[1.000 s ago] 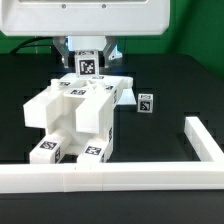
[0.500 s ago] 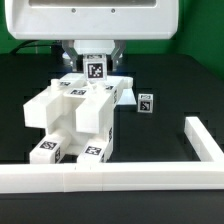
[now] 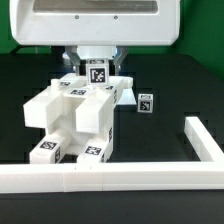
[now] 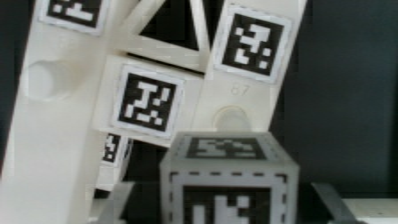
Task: Assemble chair
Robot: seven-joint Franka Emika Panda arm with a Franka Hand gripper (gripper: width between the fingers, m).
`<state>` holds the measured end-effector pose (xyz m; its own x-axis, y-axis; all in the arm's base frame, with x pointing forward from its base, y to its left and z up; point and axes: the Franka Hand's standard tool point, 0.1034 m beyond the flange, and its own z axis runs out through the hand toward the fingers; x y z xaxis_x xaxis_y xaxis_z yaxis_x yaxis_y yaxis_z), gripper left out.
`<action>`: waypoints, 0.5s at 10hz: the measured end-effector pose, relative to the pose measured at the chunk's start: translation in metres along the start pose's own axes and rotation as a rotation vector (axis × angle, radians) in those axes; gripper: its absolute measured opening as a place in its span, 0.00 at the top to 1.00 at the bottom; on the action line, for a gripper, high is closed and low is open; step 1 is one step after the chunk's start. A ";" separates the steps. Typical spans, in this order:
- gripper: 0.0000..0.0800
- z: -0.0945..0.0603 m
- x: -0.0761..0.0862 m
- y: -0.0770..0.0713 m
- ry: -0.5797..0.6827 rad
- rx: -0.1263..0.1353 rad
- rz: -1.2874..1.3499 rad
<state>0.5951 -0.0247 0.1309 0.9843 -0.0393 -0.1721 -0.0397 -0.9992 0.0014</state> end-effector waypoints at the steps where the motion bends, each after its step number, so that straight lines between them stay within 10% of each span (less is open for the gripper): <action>1: 0.64 0.000 0.000 0.000 0.000 0.000 0.000; 5: 0.64 0.006 -0.007 -0.007 0.022 -0.001 0.009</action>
Offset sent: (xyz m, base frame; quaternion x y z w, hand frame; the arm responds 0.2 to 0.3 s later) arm -0.0210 0.0140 -0.0053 0.0103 0.0217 0.0252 0.9994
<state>0.5877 -0.0174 0.1258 0.9874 -0.0483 -0.1508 -0.0484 -0.9988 0.0036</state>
